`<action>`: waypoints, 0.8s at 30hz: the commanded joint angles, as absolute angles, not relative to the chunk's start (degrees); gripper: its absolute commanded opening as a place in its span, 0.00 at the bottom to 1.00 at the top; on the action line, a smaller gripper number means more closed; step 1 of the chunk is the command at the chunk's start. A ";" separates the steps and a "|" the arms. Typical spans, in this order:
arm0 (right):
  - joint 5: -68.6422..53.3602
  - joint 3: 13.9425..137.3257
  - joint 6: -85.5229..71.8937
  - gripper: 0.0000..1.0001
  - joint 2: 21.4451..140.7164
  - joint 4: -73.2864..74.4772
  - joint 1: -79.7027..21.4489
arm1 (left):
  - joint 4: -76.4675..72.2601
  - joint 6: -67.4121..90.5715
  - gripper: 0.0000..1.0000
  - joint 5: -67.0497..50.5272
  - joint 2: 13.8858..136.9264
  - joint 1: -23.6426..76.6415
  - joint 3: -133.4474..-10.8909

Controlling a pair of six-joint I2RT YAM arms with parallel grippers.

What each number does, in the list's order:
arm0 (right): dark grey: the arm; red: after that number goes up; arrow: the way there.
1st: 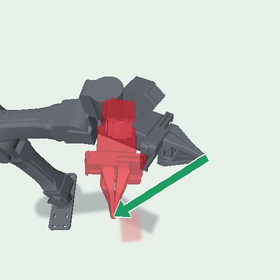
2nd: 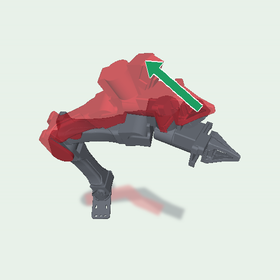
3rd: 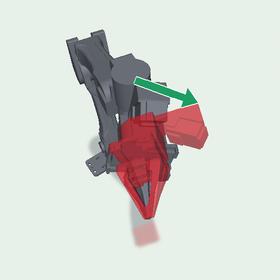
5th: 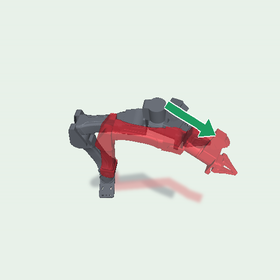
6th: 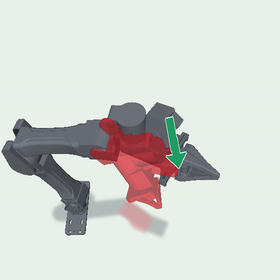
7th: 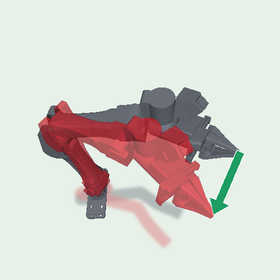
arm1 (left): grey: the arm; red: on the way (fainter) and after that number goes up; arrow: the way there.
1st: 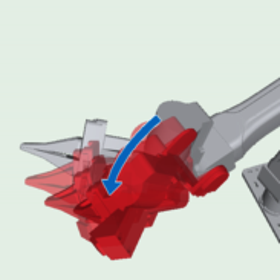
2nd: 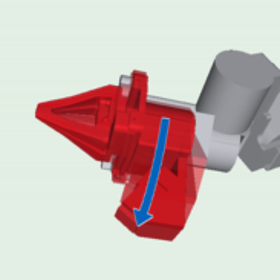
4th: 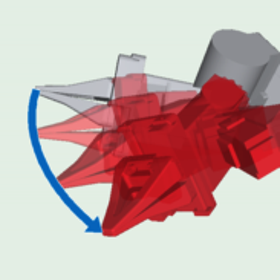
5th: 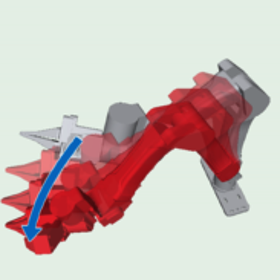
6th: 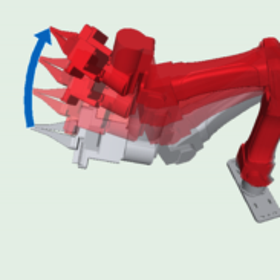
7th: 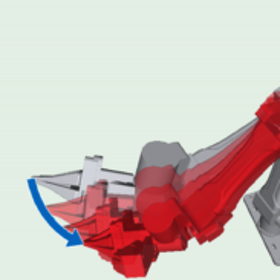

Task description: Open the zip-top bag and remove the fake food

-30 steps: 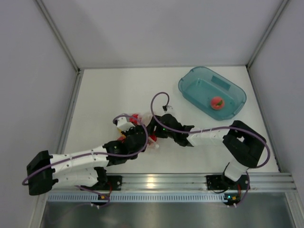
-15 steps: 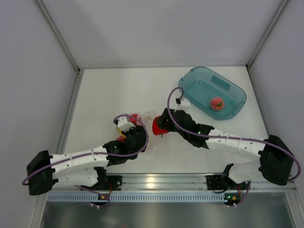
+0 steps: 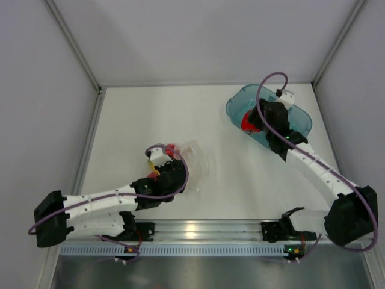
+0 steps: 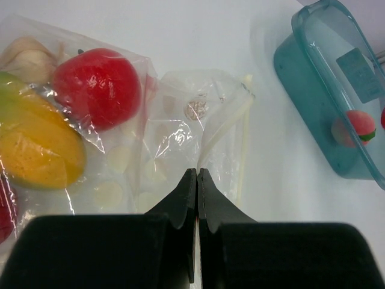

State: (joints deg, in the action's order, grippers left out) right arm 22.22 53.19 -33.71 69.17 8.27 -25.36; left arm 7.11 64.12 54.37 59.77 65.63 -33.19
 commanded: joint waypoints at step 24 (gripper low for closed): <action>16.00 83.59 -21.53 0.95 100.20 15.03 -7.56 | 6.94 49.14 0.00 44.13 58.01 65.74 -41.48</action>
State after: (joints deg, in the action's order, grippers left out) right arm 18.55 82.91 -22.50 105.80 15.55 -8.10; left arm 8.08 52.64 45.84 58.72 65.63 -37.98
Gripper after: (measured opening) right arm 0.934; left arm 0.022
